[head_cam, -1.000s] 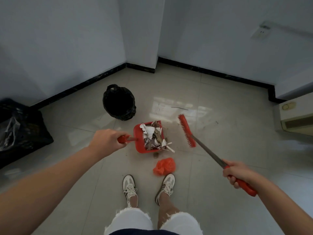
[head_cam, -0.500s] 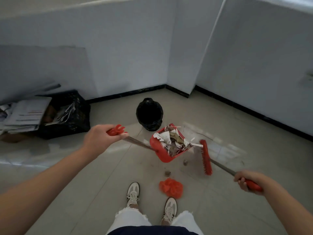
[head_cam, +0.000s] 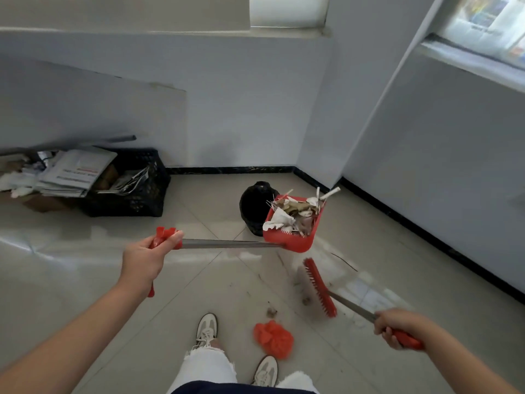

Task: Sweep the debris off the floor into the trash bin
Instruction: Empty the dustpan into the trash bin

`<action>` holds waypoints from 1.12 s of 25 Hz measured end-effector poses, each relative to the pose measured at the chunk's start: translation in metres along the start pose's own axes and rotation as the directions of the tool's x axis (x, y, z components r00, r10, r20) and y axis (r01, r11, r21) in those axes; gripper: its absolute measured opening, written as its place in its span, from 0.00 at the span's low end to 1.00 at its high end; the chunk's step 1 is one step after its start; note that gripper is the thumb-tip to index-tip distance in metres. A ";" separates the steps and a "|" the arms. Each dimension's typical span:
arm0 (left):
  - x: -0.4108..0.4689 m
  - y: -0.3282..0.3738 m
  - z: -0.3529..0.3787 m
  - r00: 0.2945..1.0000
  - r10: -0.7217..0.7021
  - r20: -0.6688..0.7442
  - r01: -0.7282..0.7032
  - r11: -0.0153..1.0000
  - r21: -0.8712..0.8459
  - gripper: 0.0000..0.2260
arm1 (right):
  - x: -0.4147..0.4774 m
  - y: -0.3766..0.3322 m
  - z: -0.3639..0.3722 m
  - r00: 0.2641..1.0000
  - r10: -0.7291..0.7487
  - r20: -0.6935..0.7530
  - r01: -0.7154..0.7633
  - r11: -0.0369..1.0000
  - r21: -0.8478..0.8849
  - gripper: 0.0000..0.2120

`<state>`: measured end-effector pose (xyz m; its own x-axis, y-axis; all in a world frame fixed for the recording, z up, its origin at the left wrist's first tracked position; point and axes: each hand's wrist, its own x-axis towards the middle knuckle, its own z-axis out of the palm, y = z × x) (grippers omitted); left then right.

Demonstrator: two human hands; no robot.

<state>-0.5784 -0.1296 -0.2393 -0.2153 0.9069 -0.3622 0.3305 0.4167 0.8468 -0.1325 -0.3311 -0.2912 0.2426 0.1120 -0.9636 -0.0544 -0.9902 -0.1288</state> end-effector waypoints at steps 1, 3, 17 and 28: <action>0.000 -0.006 0.000 0.999 -0.054 -0.009 0.053 0.998 -0.042 0.13 | -0.003 -0.003 0.000 1.000 -0.005 0.002 0.005 0.999 -0.038 0.28; 0.000 -0.016 0.001 0.993 -0.121 -0.007 0.120 0.986 -0.117 0.14 | -0.007 -0.009 -0.001 1.000 -0.005 -0.003 0.004 0.995 -0.097 0.27; 0.028 -0.076 0.012 0.889 -0.453 -0.060 0.376 0.800 -0.468 0.20 | -0.009 -0.031 0.025 0.999 -0.003 0.038 0.016 0.941 -0.338 0.28; 0.037 -0.095 0.020 0.782 -0.622 -0.023 0.452 0.592 -0.667 0.19 | 0.000 -0.043 0.030 0.998 0.014 0.054 0.009 0.918 -0.396 0.26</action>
<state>-0.5995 -0.1351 -0.3411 -0.3953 0.4487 -0.8015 -0.5149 0.6144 0.5978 -0.1590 -0.2857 -0.2927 0.1888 0.1029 -0.9766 0.3359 -0.9413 -0.0343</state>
